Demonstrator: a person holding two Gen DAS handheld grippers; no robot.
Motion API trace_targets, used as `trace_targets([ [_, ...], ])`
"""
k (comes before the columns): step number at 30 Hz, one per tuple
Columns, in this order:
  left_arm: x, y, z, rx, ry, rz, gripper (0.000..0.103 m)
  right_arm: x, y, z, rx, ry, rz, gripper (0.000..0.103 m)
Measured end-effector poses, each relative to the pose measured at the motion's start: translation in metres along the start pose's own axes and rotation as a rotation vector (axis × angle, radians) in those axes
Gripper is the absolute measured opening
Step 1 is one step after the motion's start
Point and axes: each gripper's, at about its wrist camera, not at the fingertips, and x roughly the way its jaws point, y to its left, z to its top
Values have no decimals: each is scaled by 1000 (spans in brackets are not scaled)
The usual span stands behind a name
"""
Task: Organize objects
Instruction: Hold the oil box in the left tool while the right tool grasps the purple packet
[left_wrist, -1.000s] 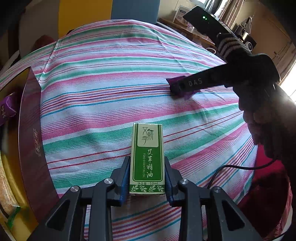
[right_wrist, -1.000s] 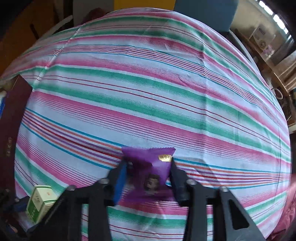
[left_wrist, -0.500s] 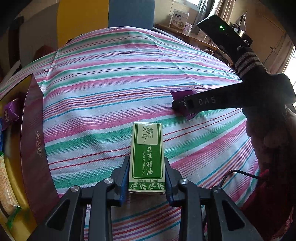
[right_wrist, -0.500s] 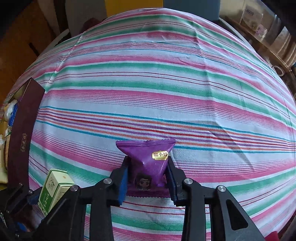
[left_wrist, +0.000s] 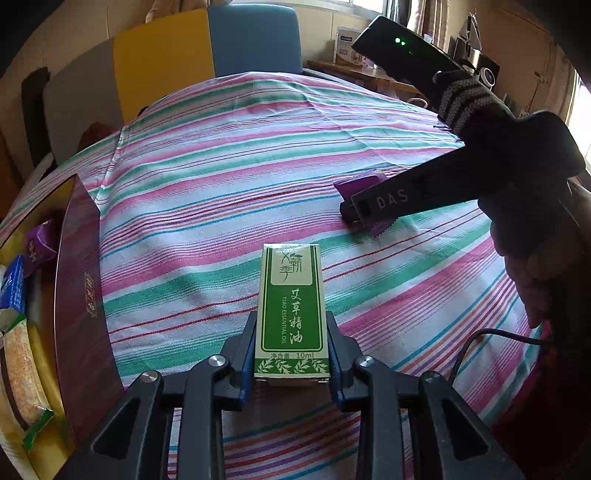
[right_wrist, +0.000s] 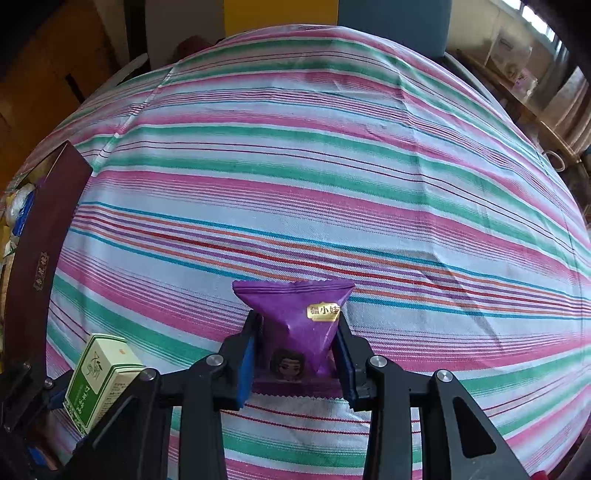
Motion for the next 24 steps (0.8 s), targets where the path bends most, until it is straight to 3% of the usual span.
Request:
trace_targets([
  [5,-12,-3,1,16,-30,26,30,-2,-4,0,-3,-9,1,39],
  [10,-50,-7,12,20,-121,-6,30,-2,-3,-1,-15,-22,-7,39],
  [14,-71,-4,17,-2,-144,-16,30,-1,1,2,-20,-29,-13,39],
  [24,-112,28,12,-51,-206,65,30,5,13,8,-62,-62,-45,39],
])
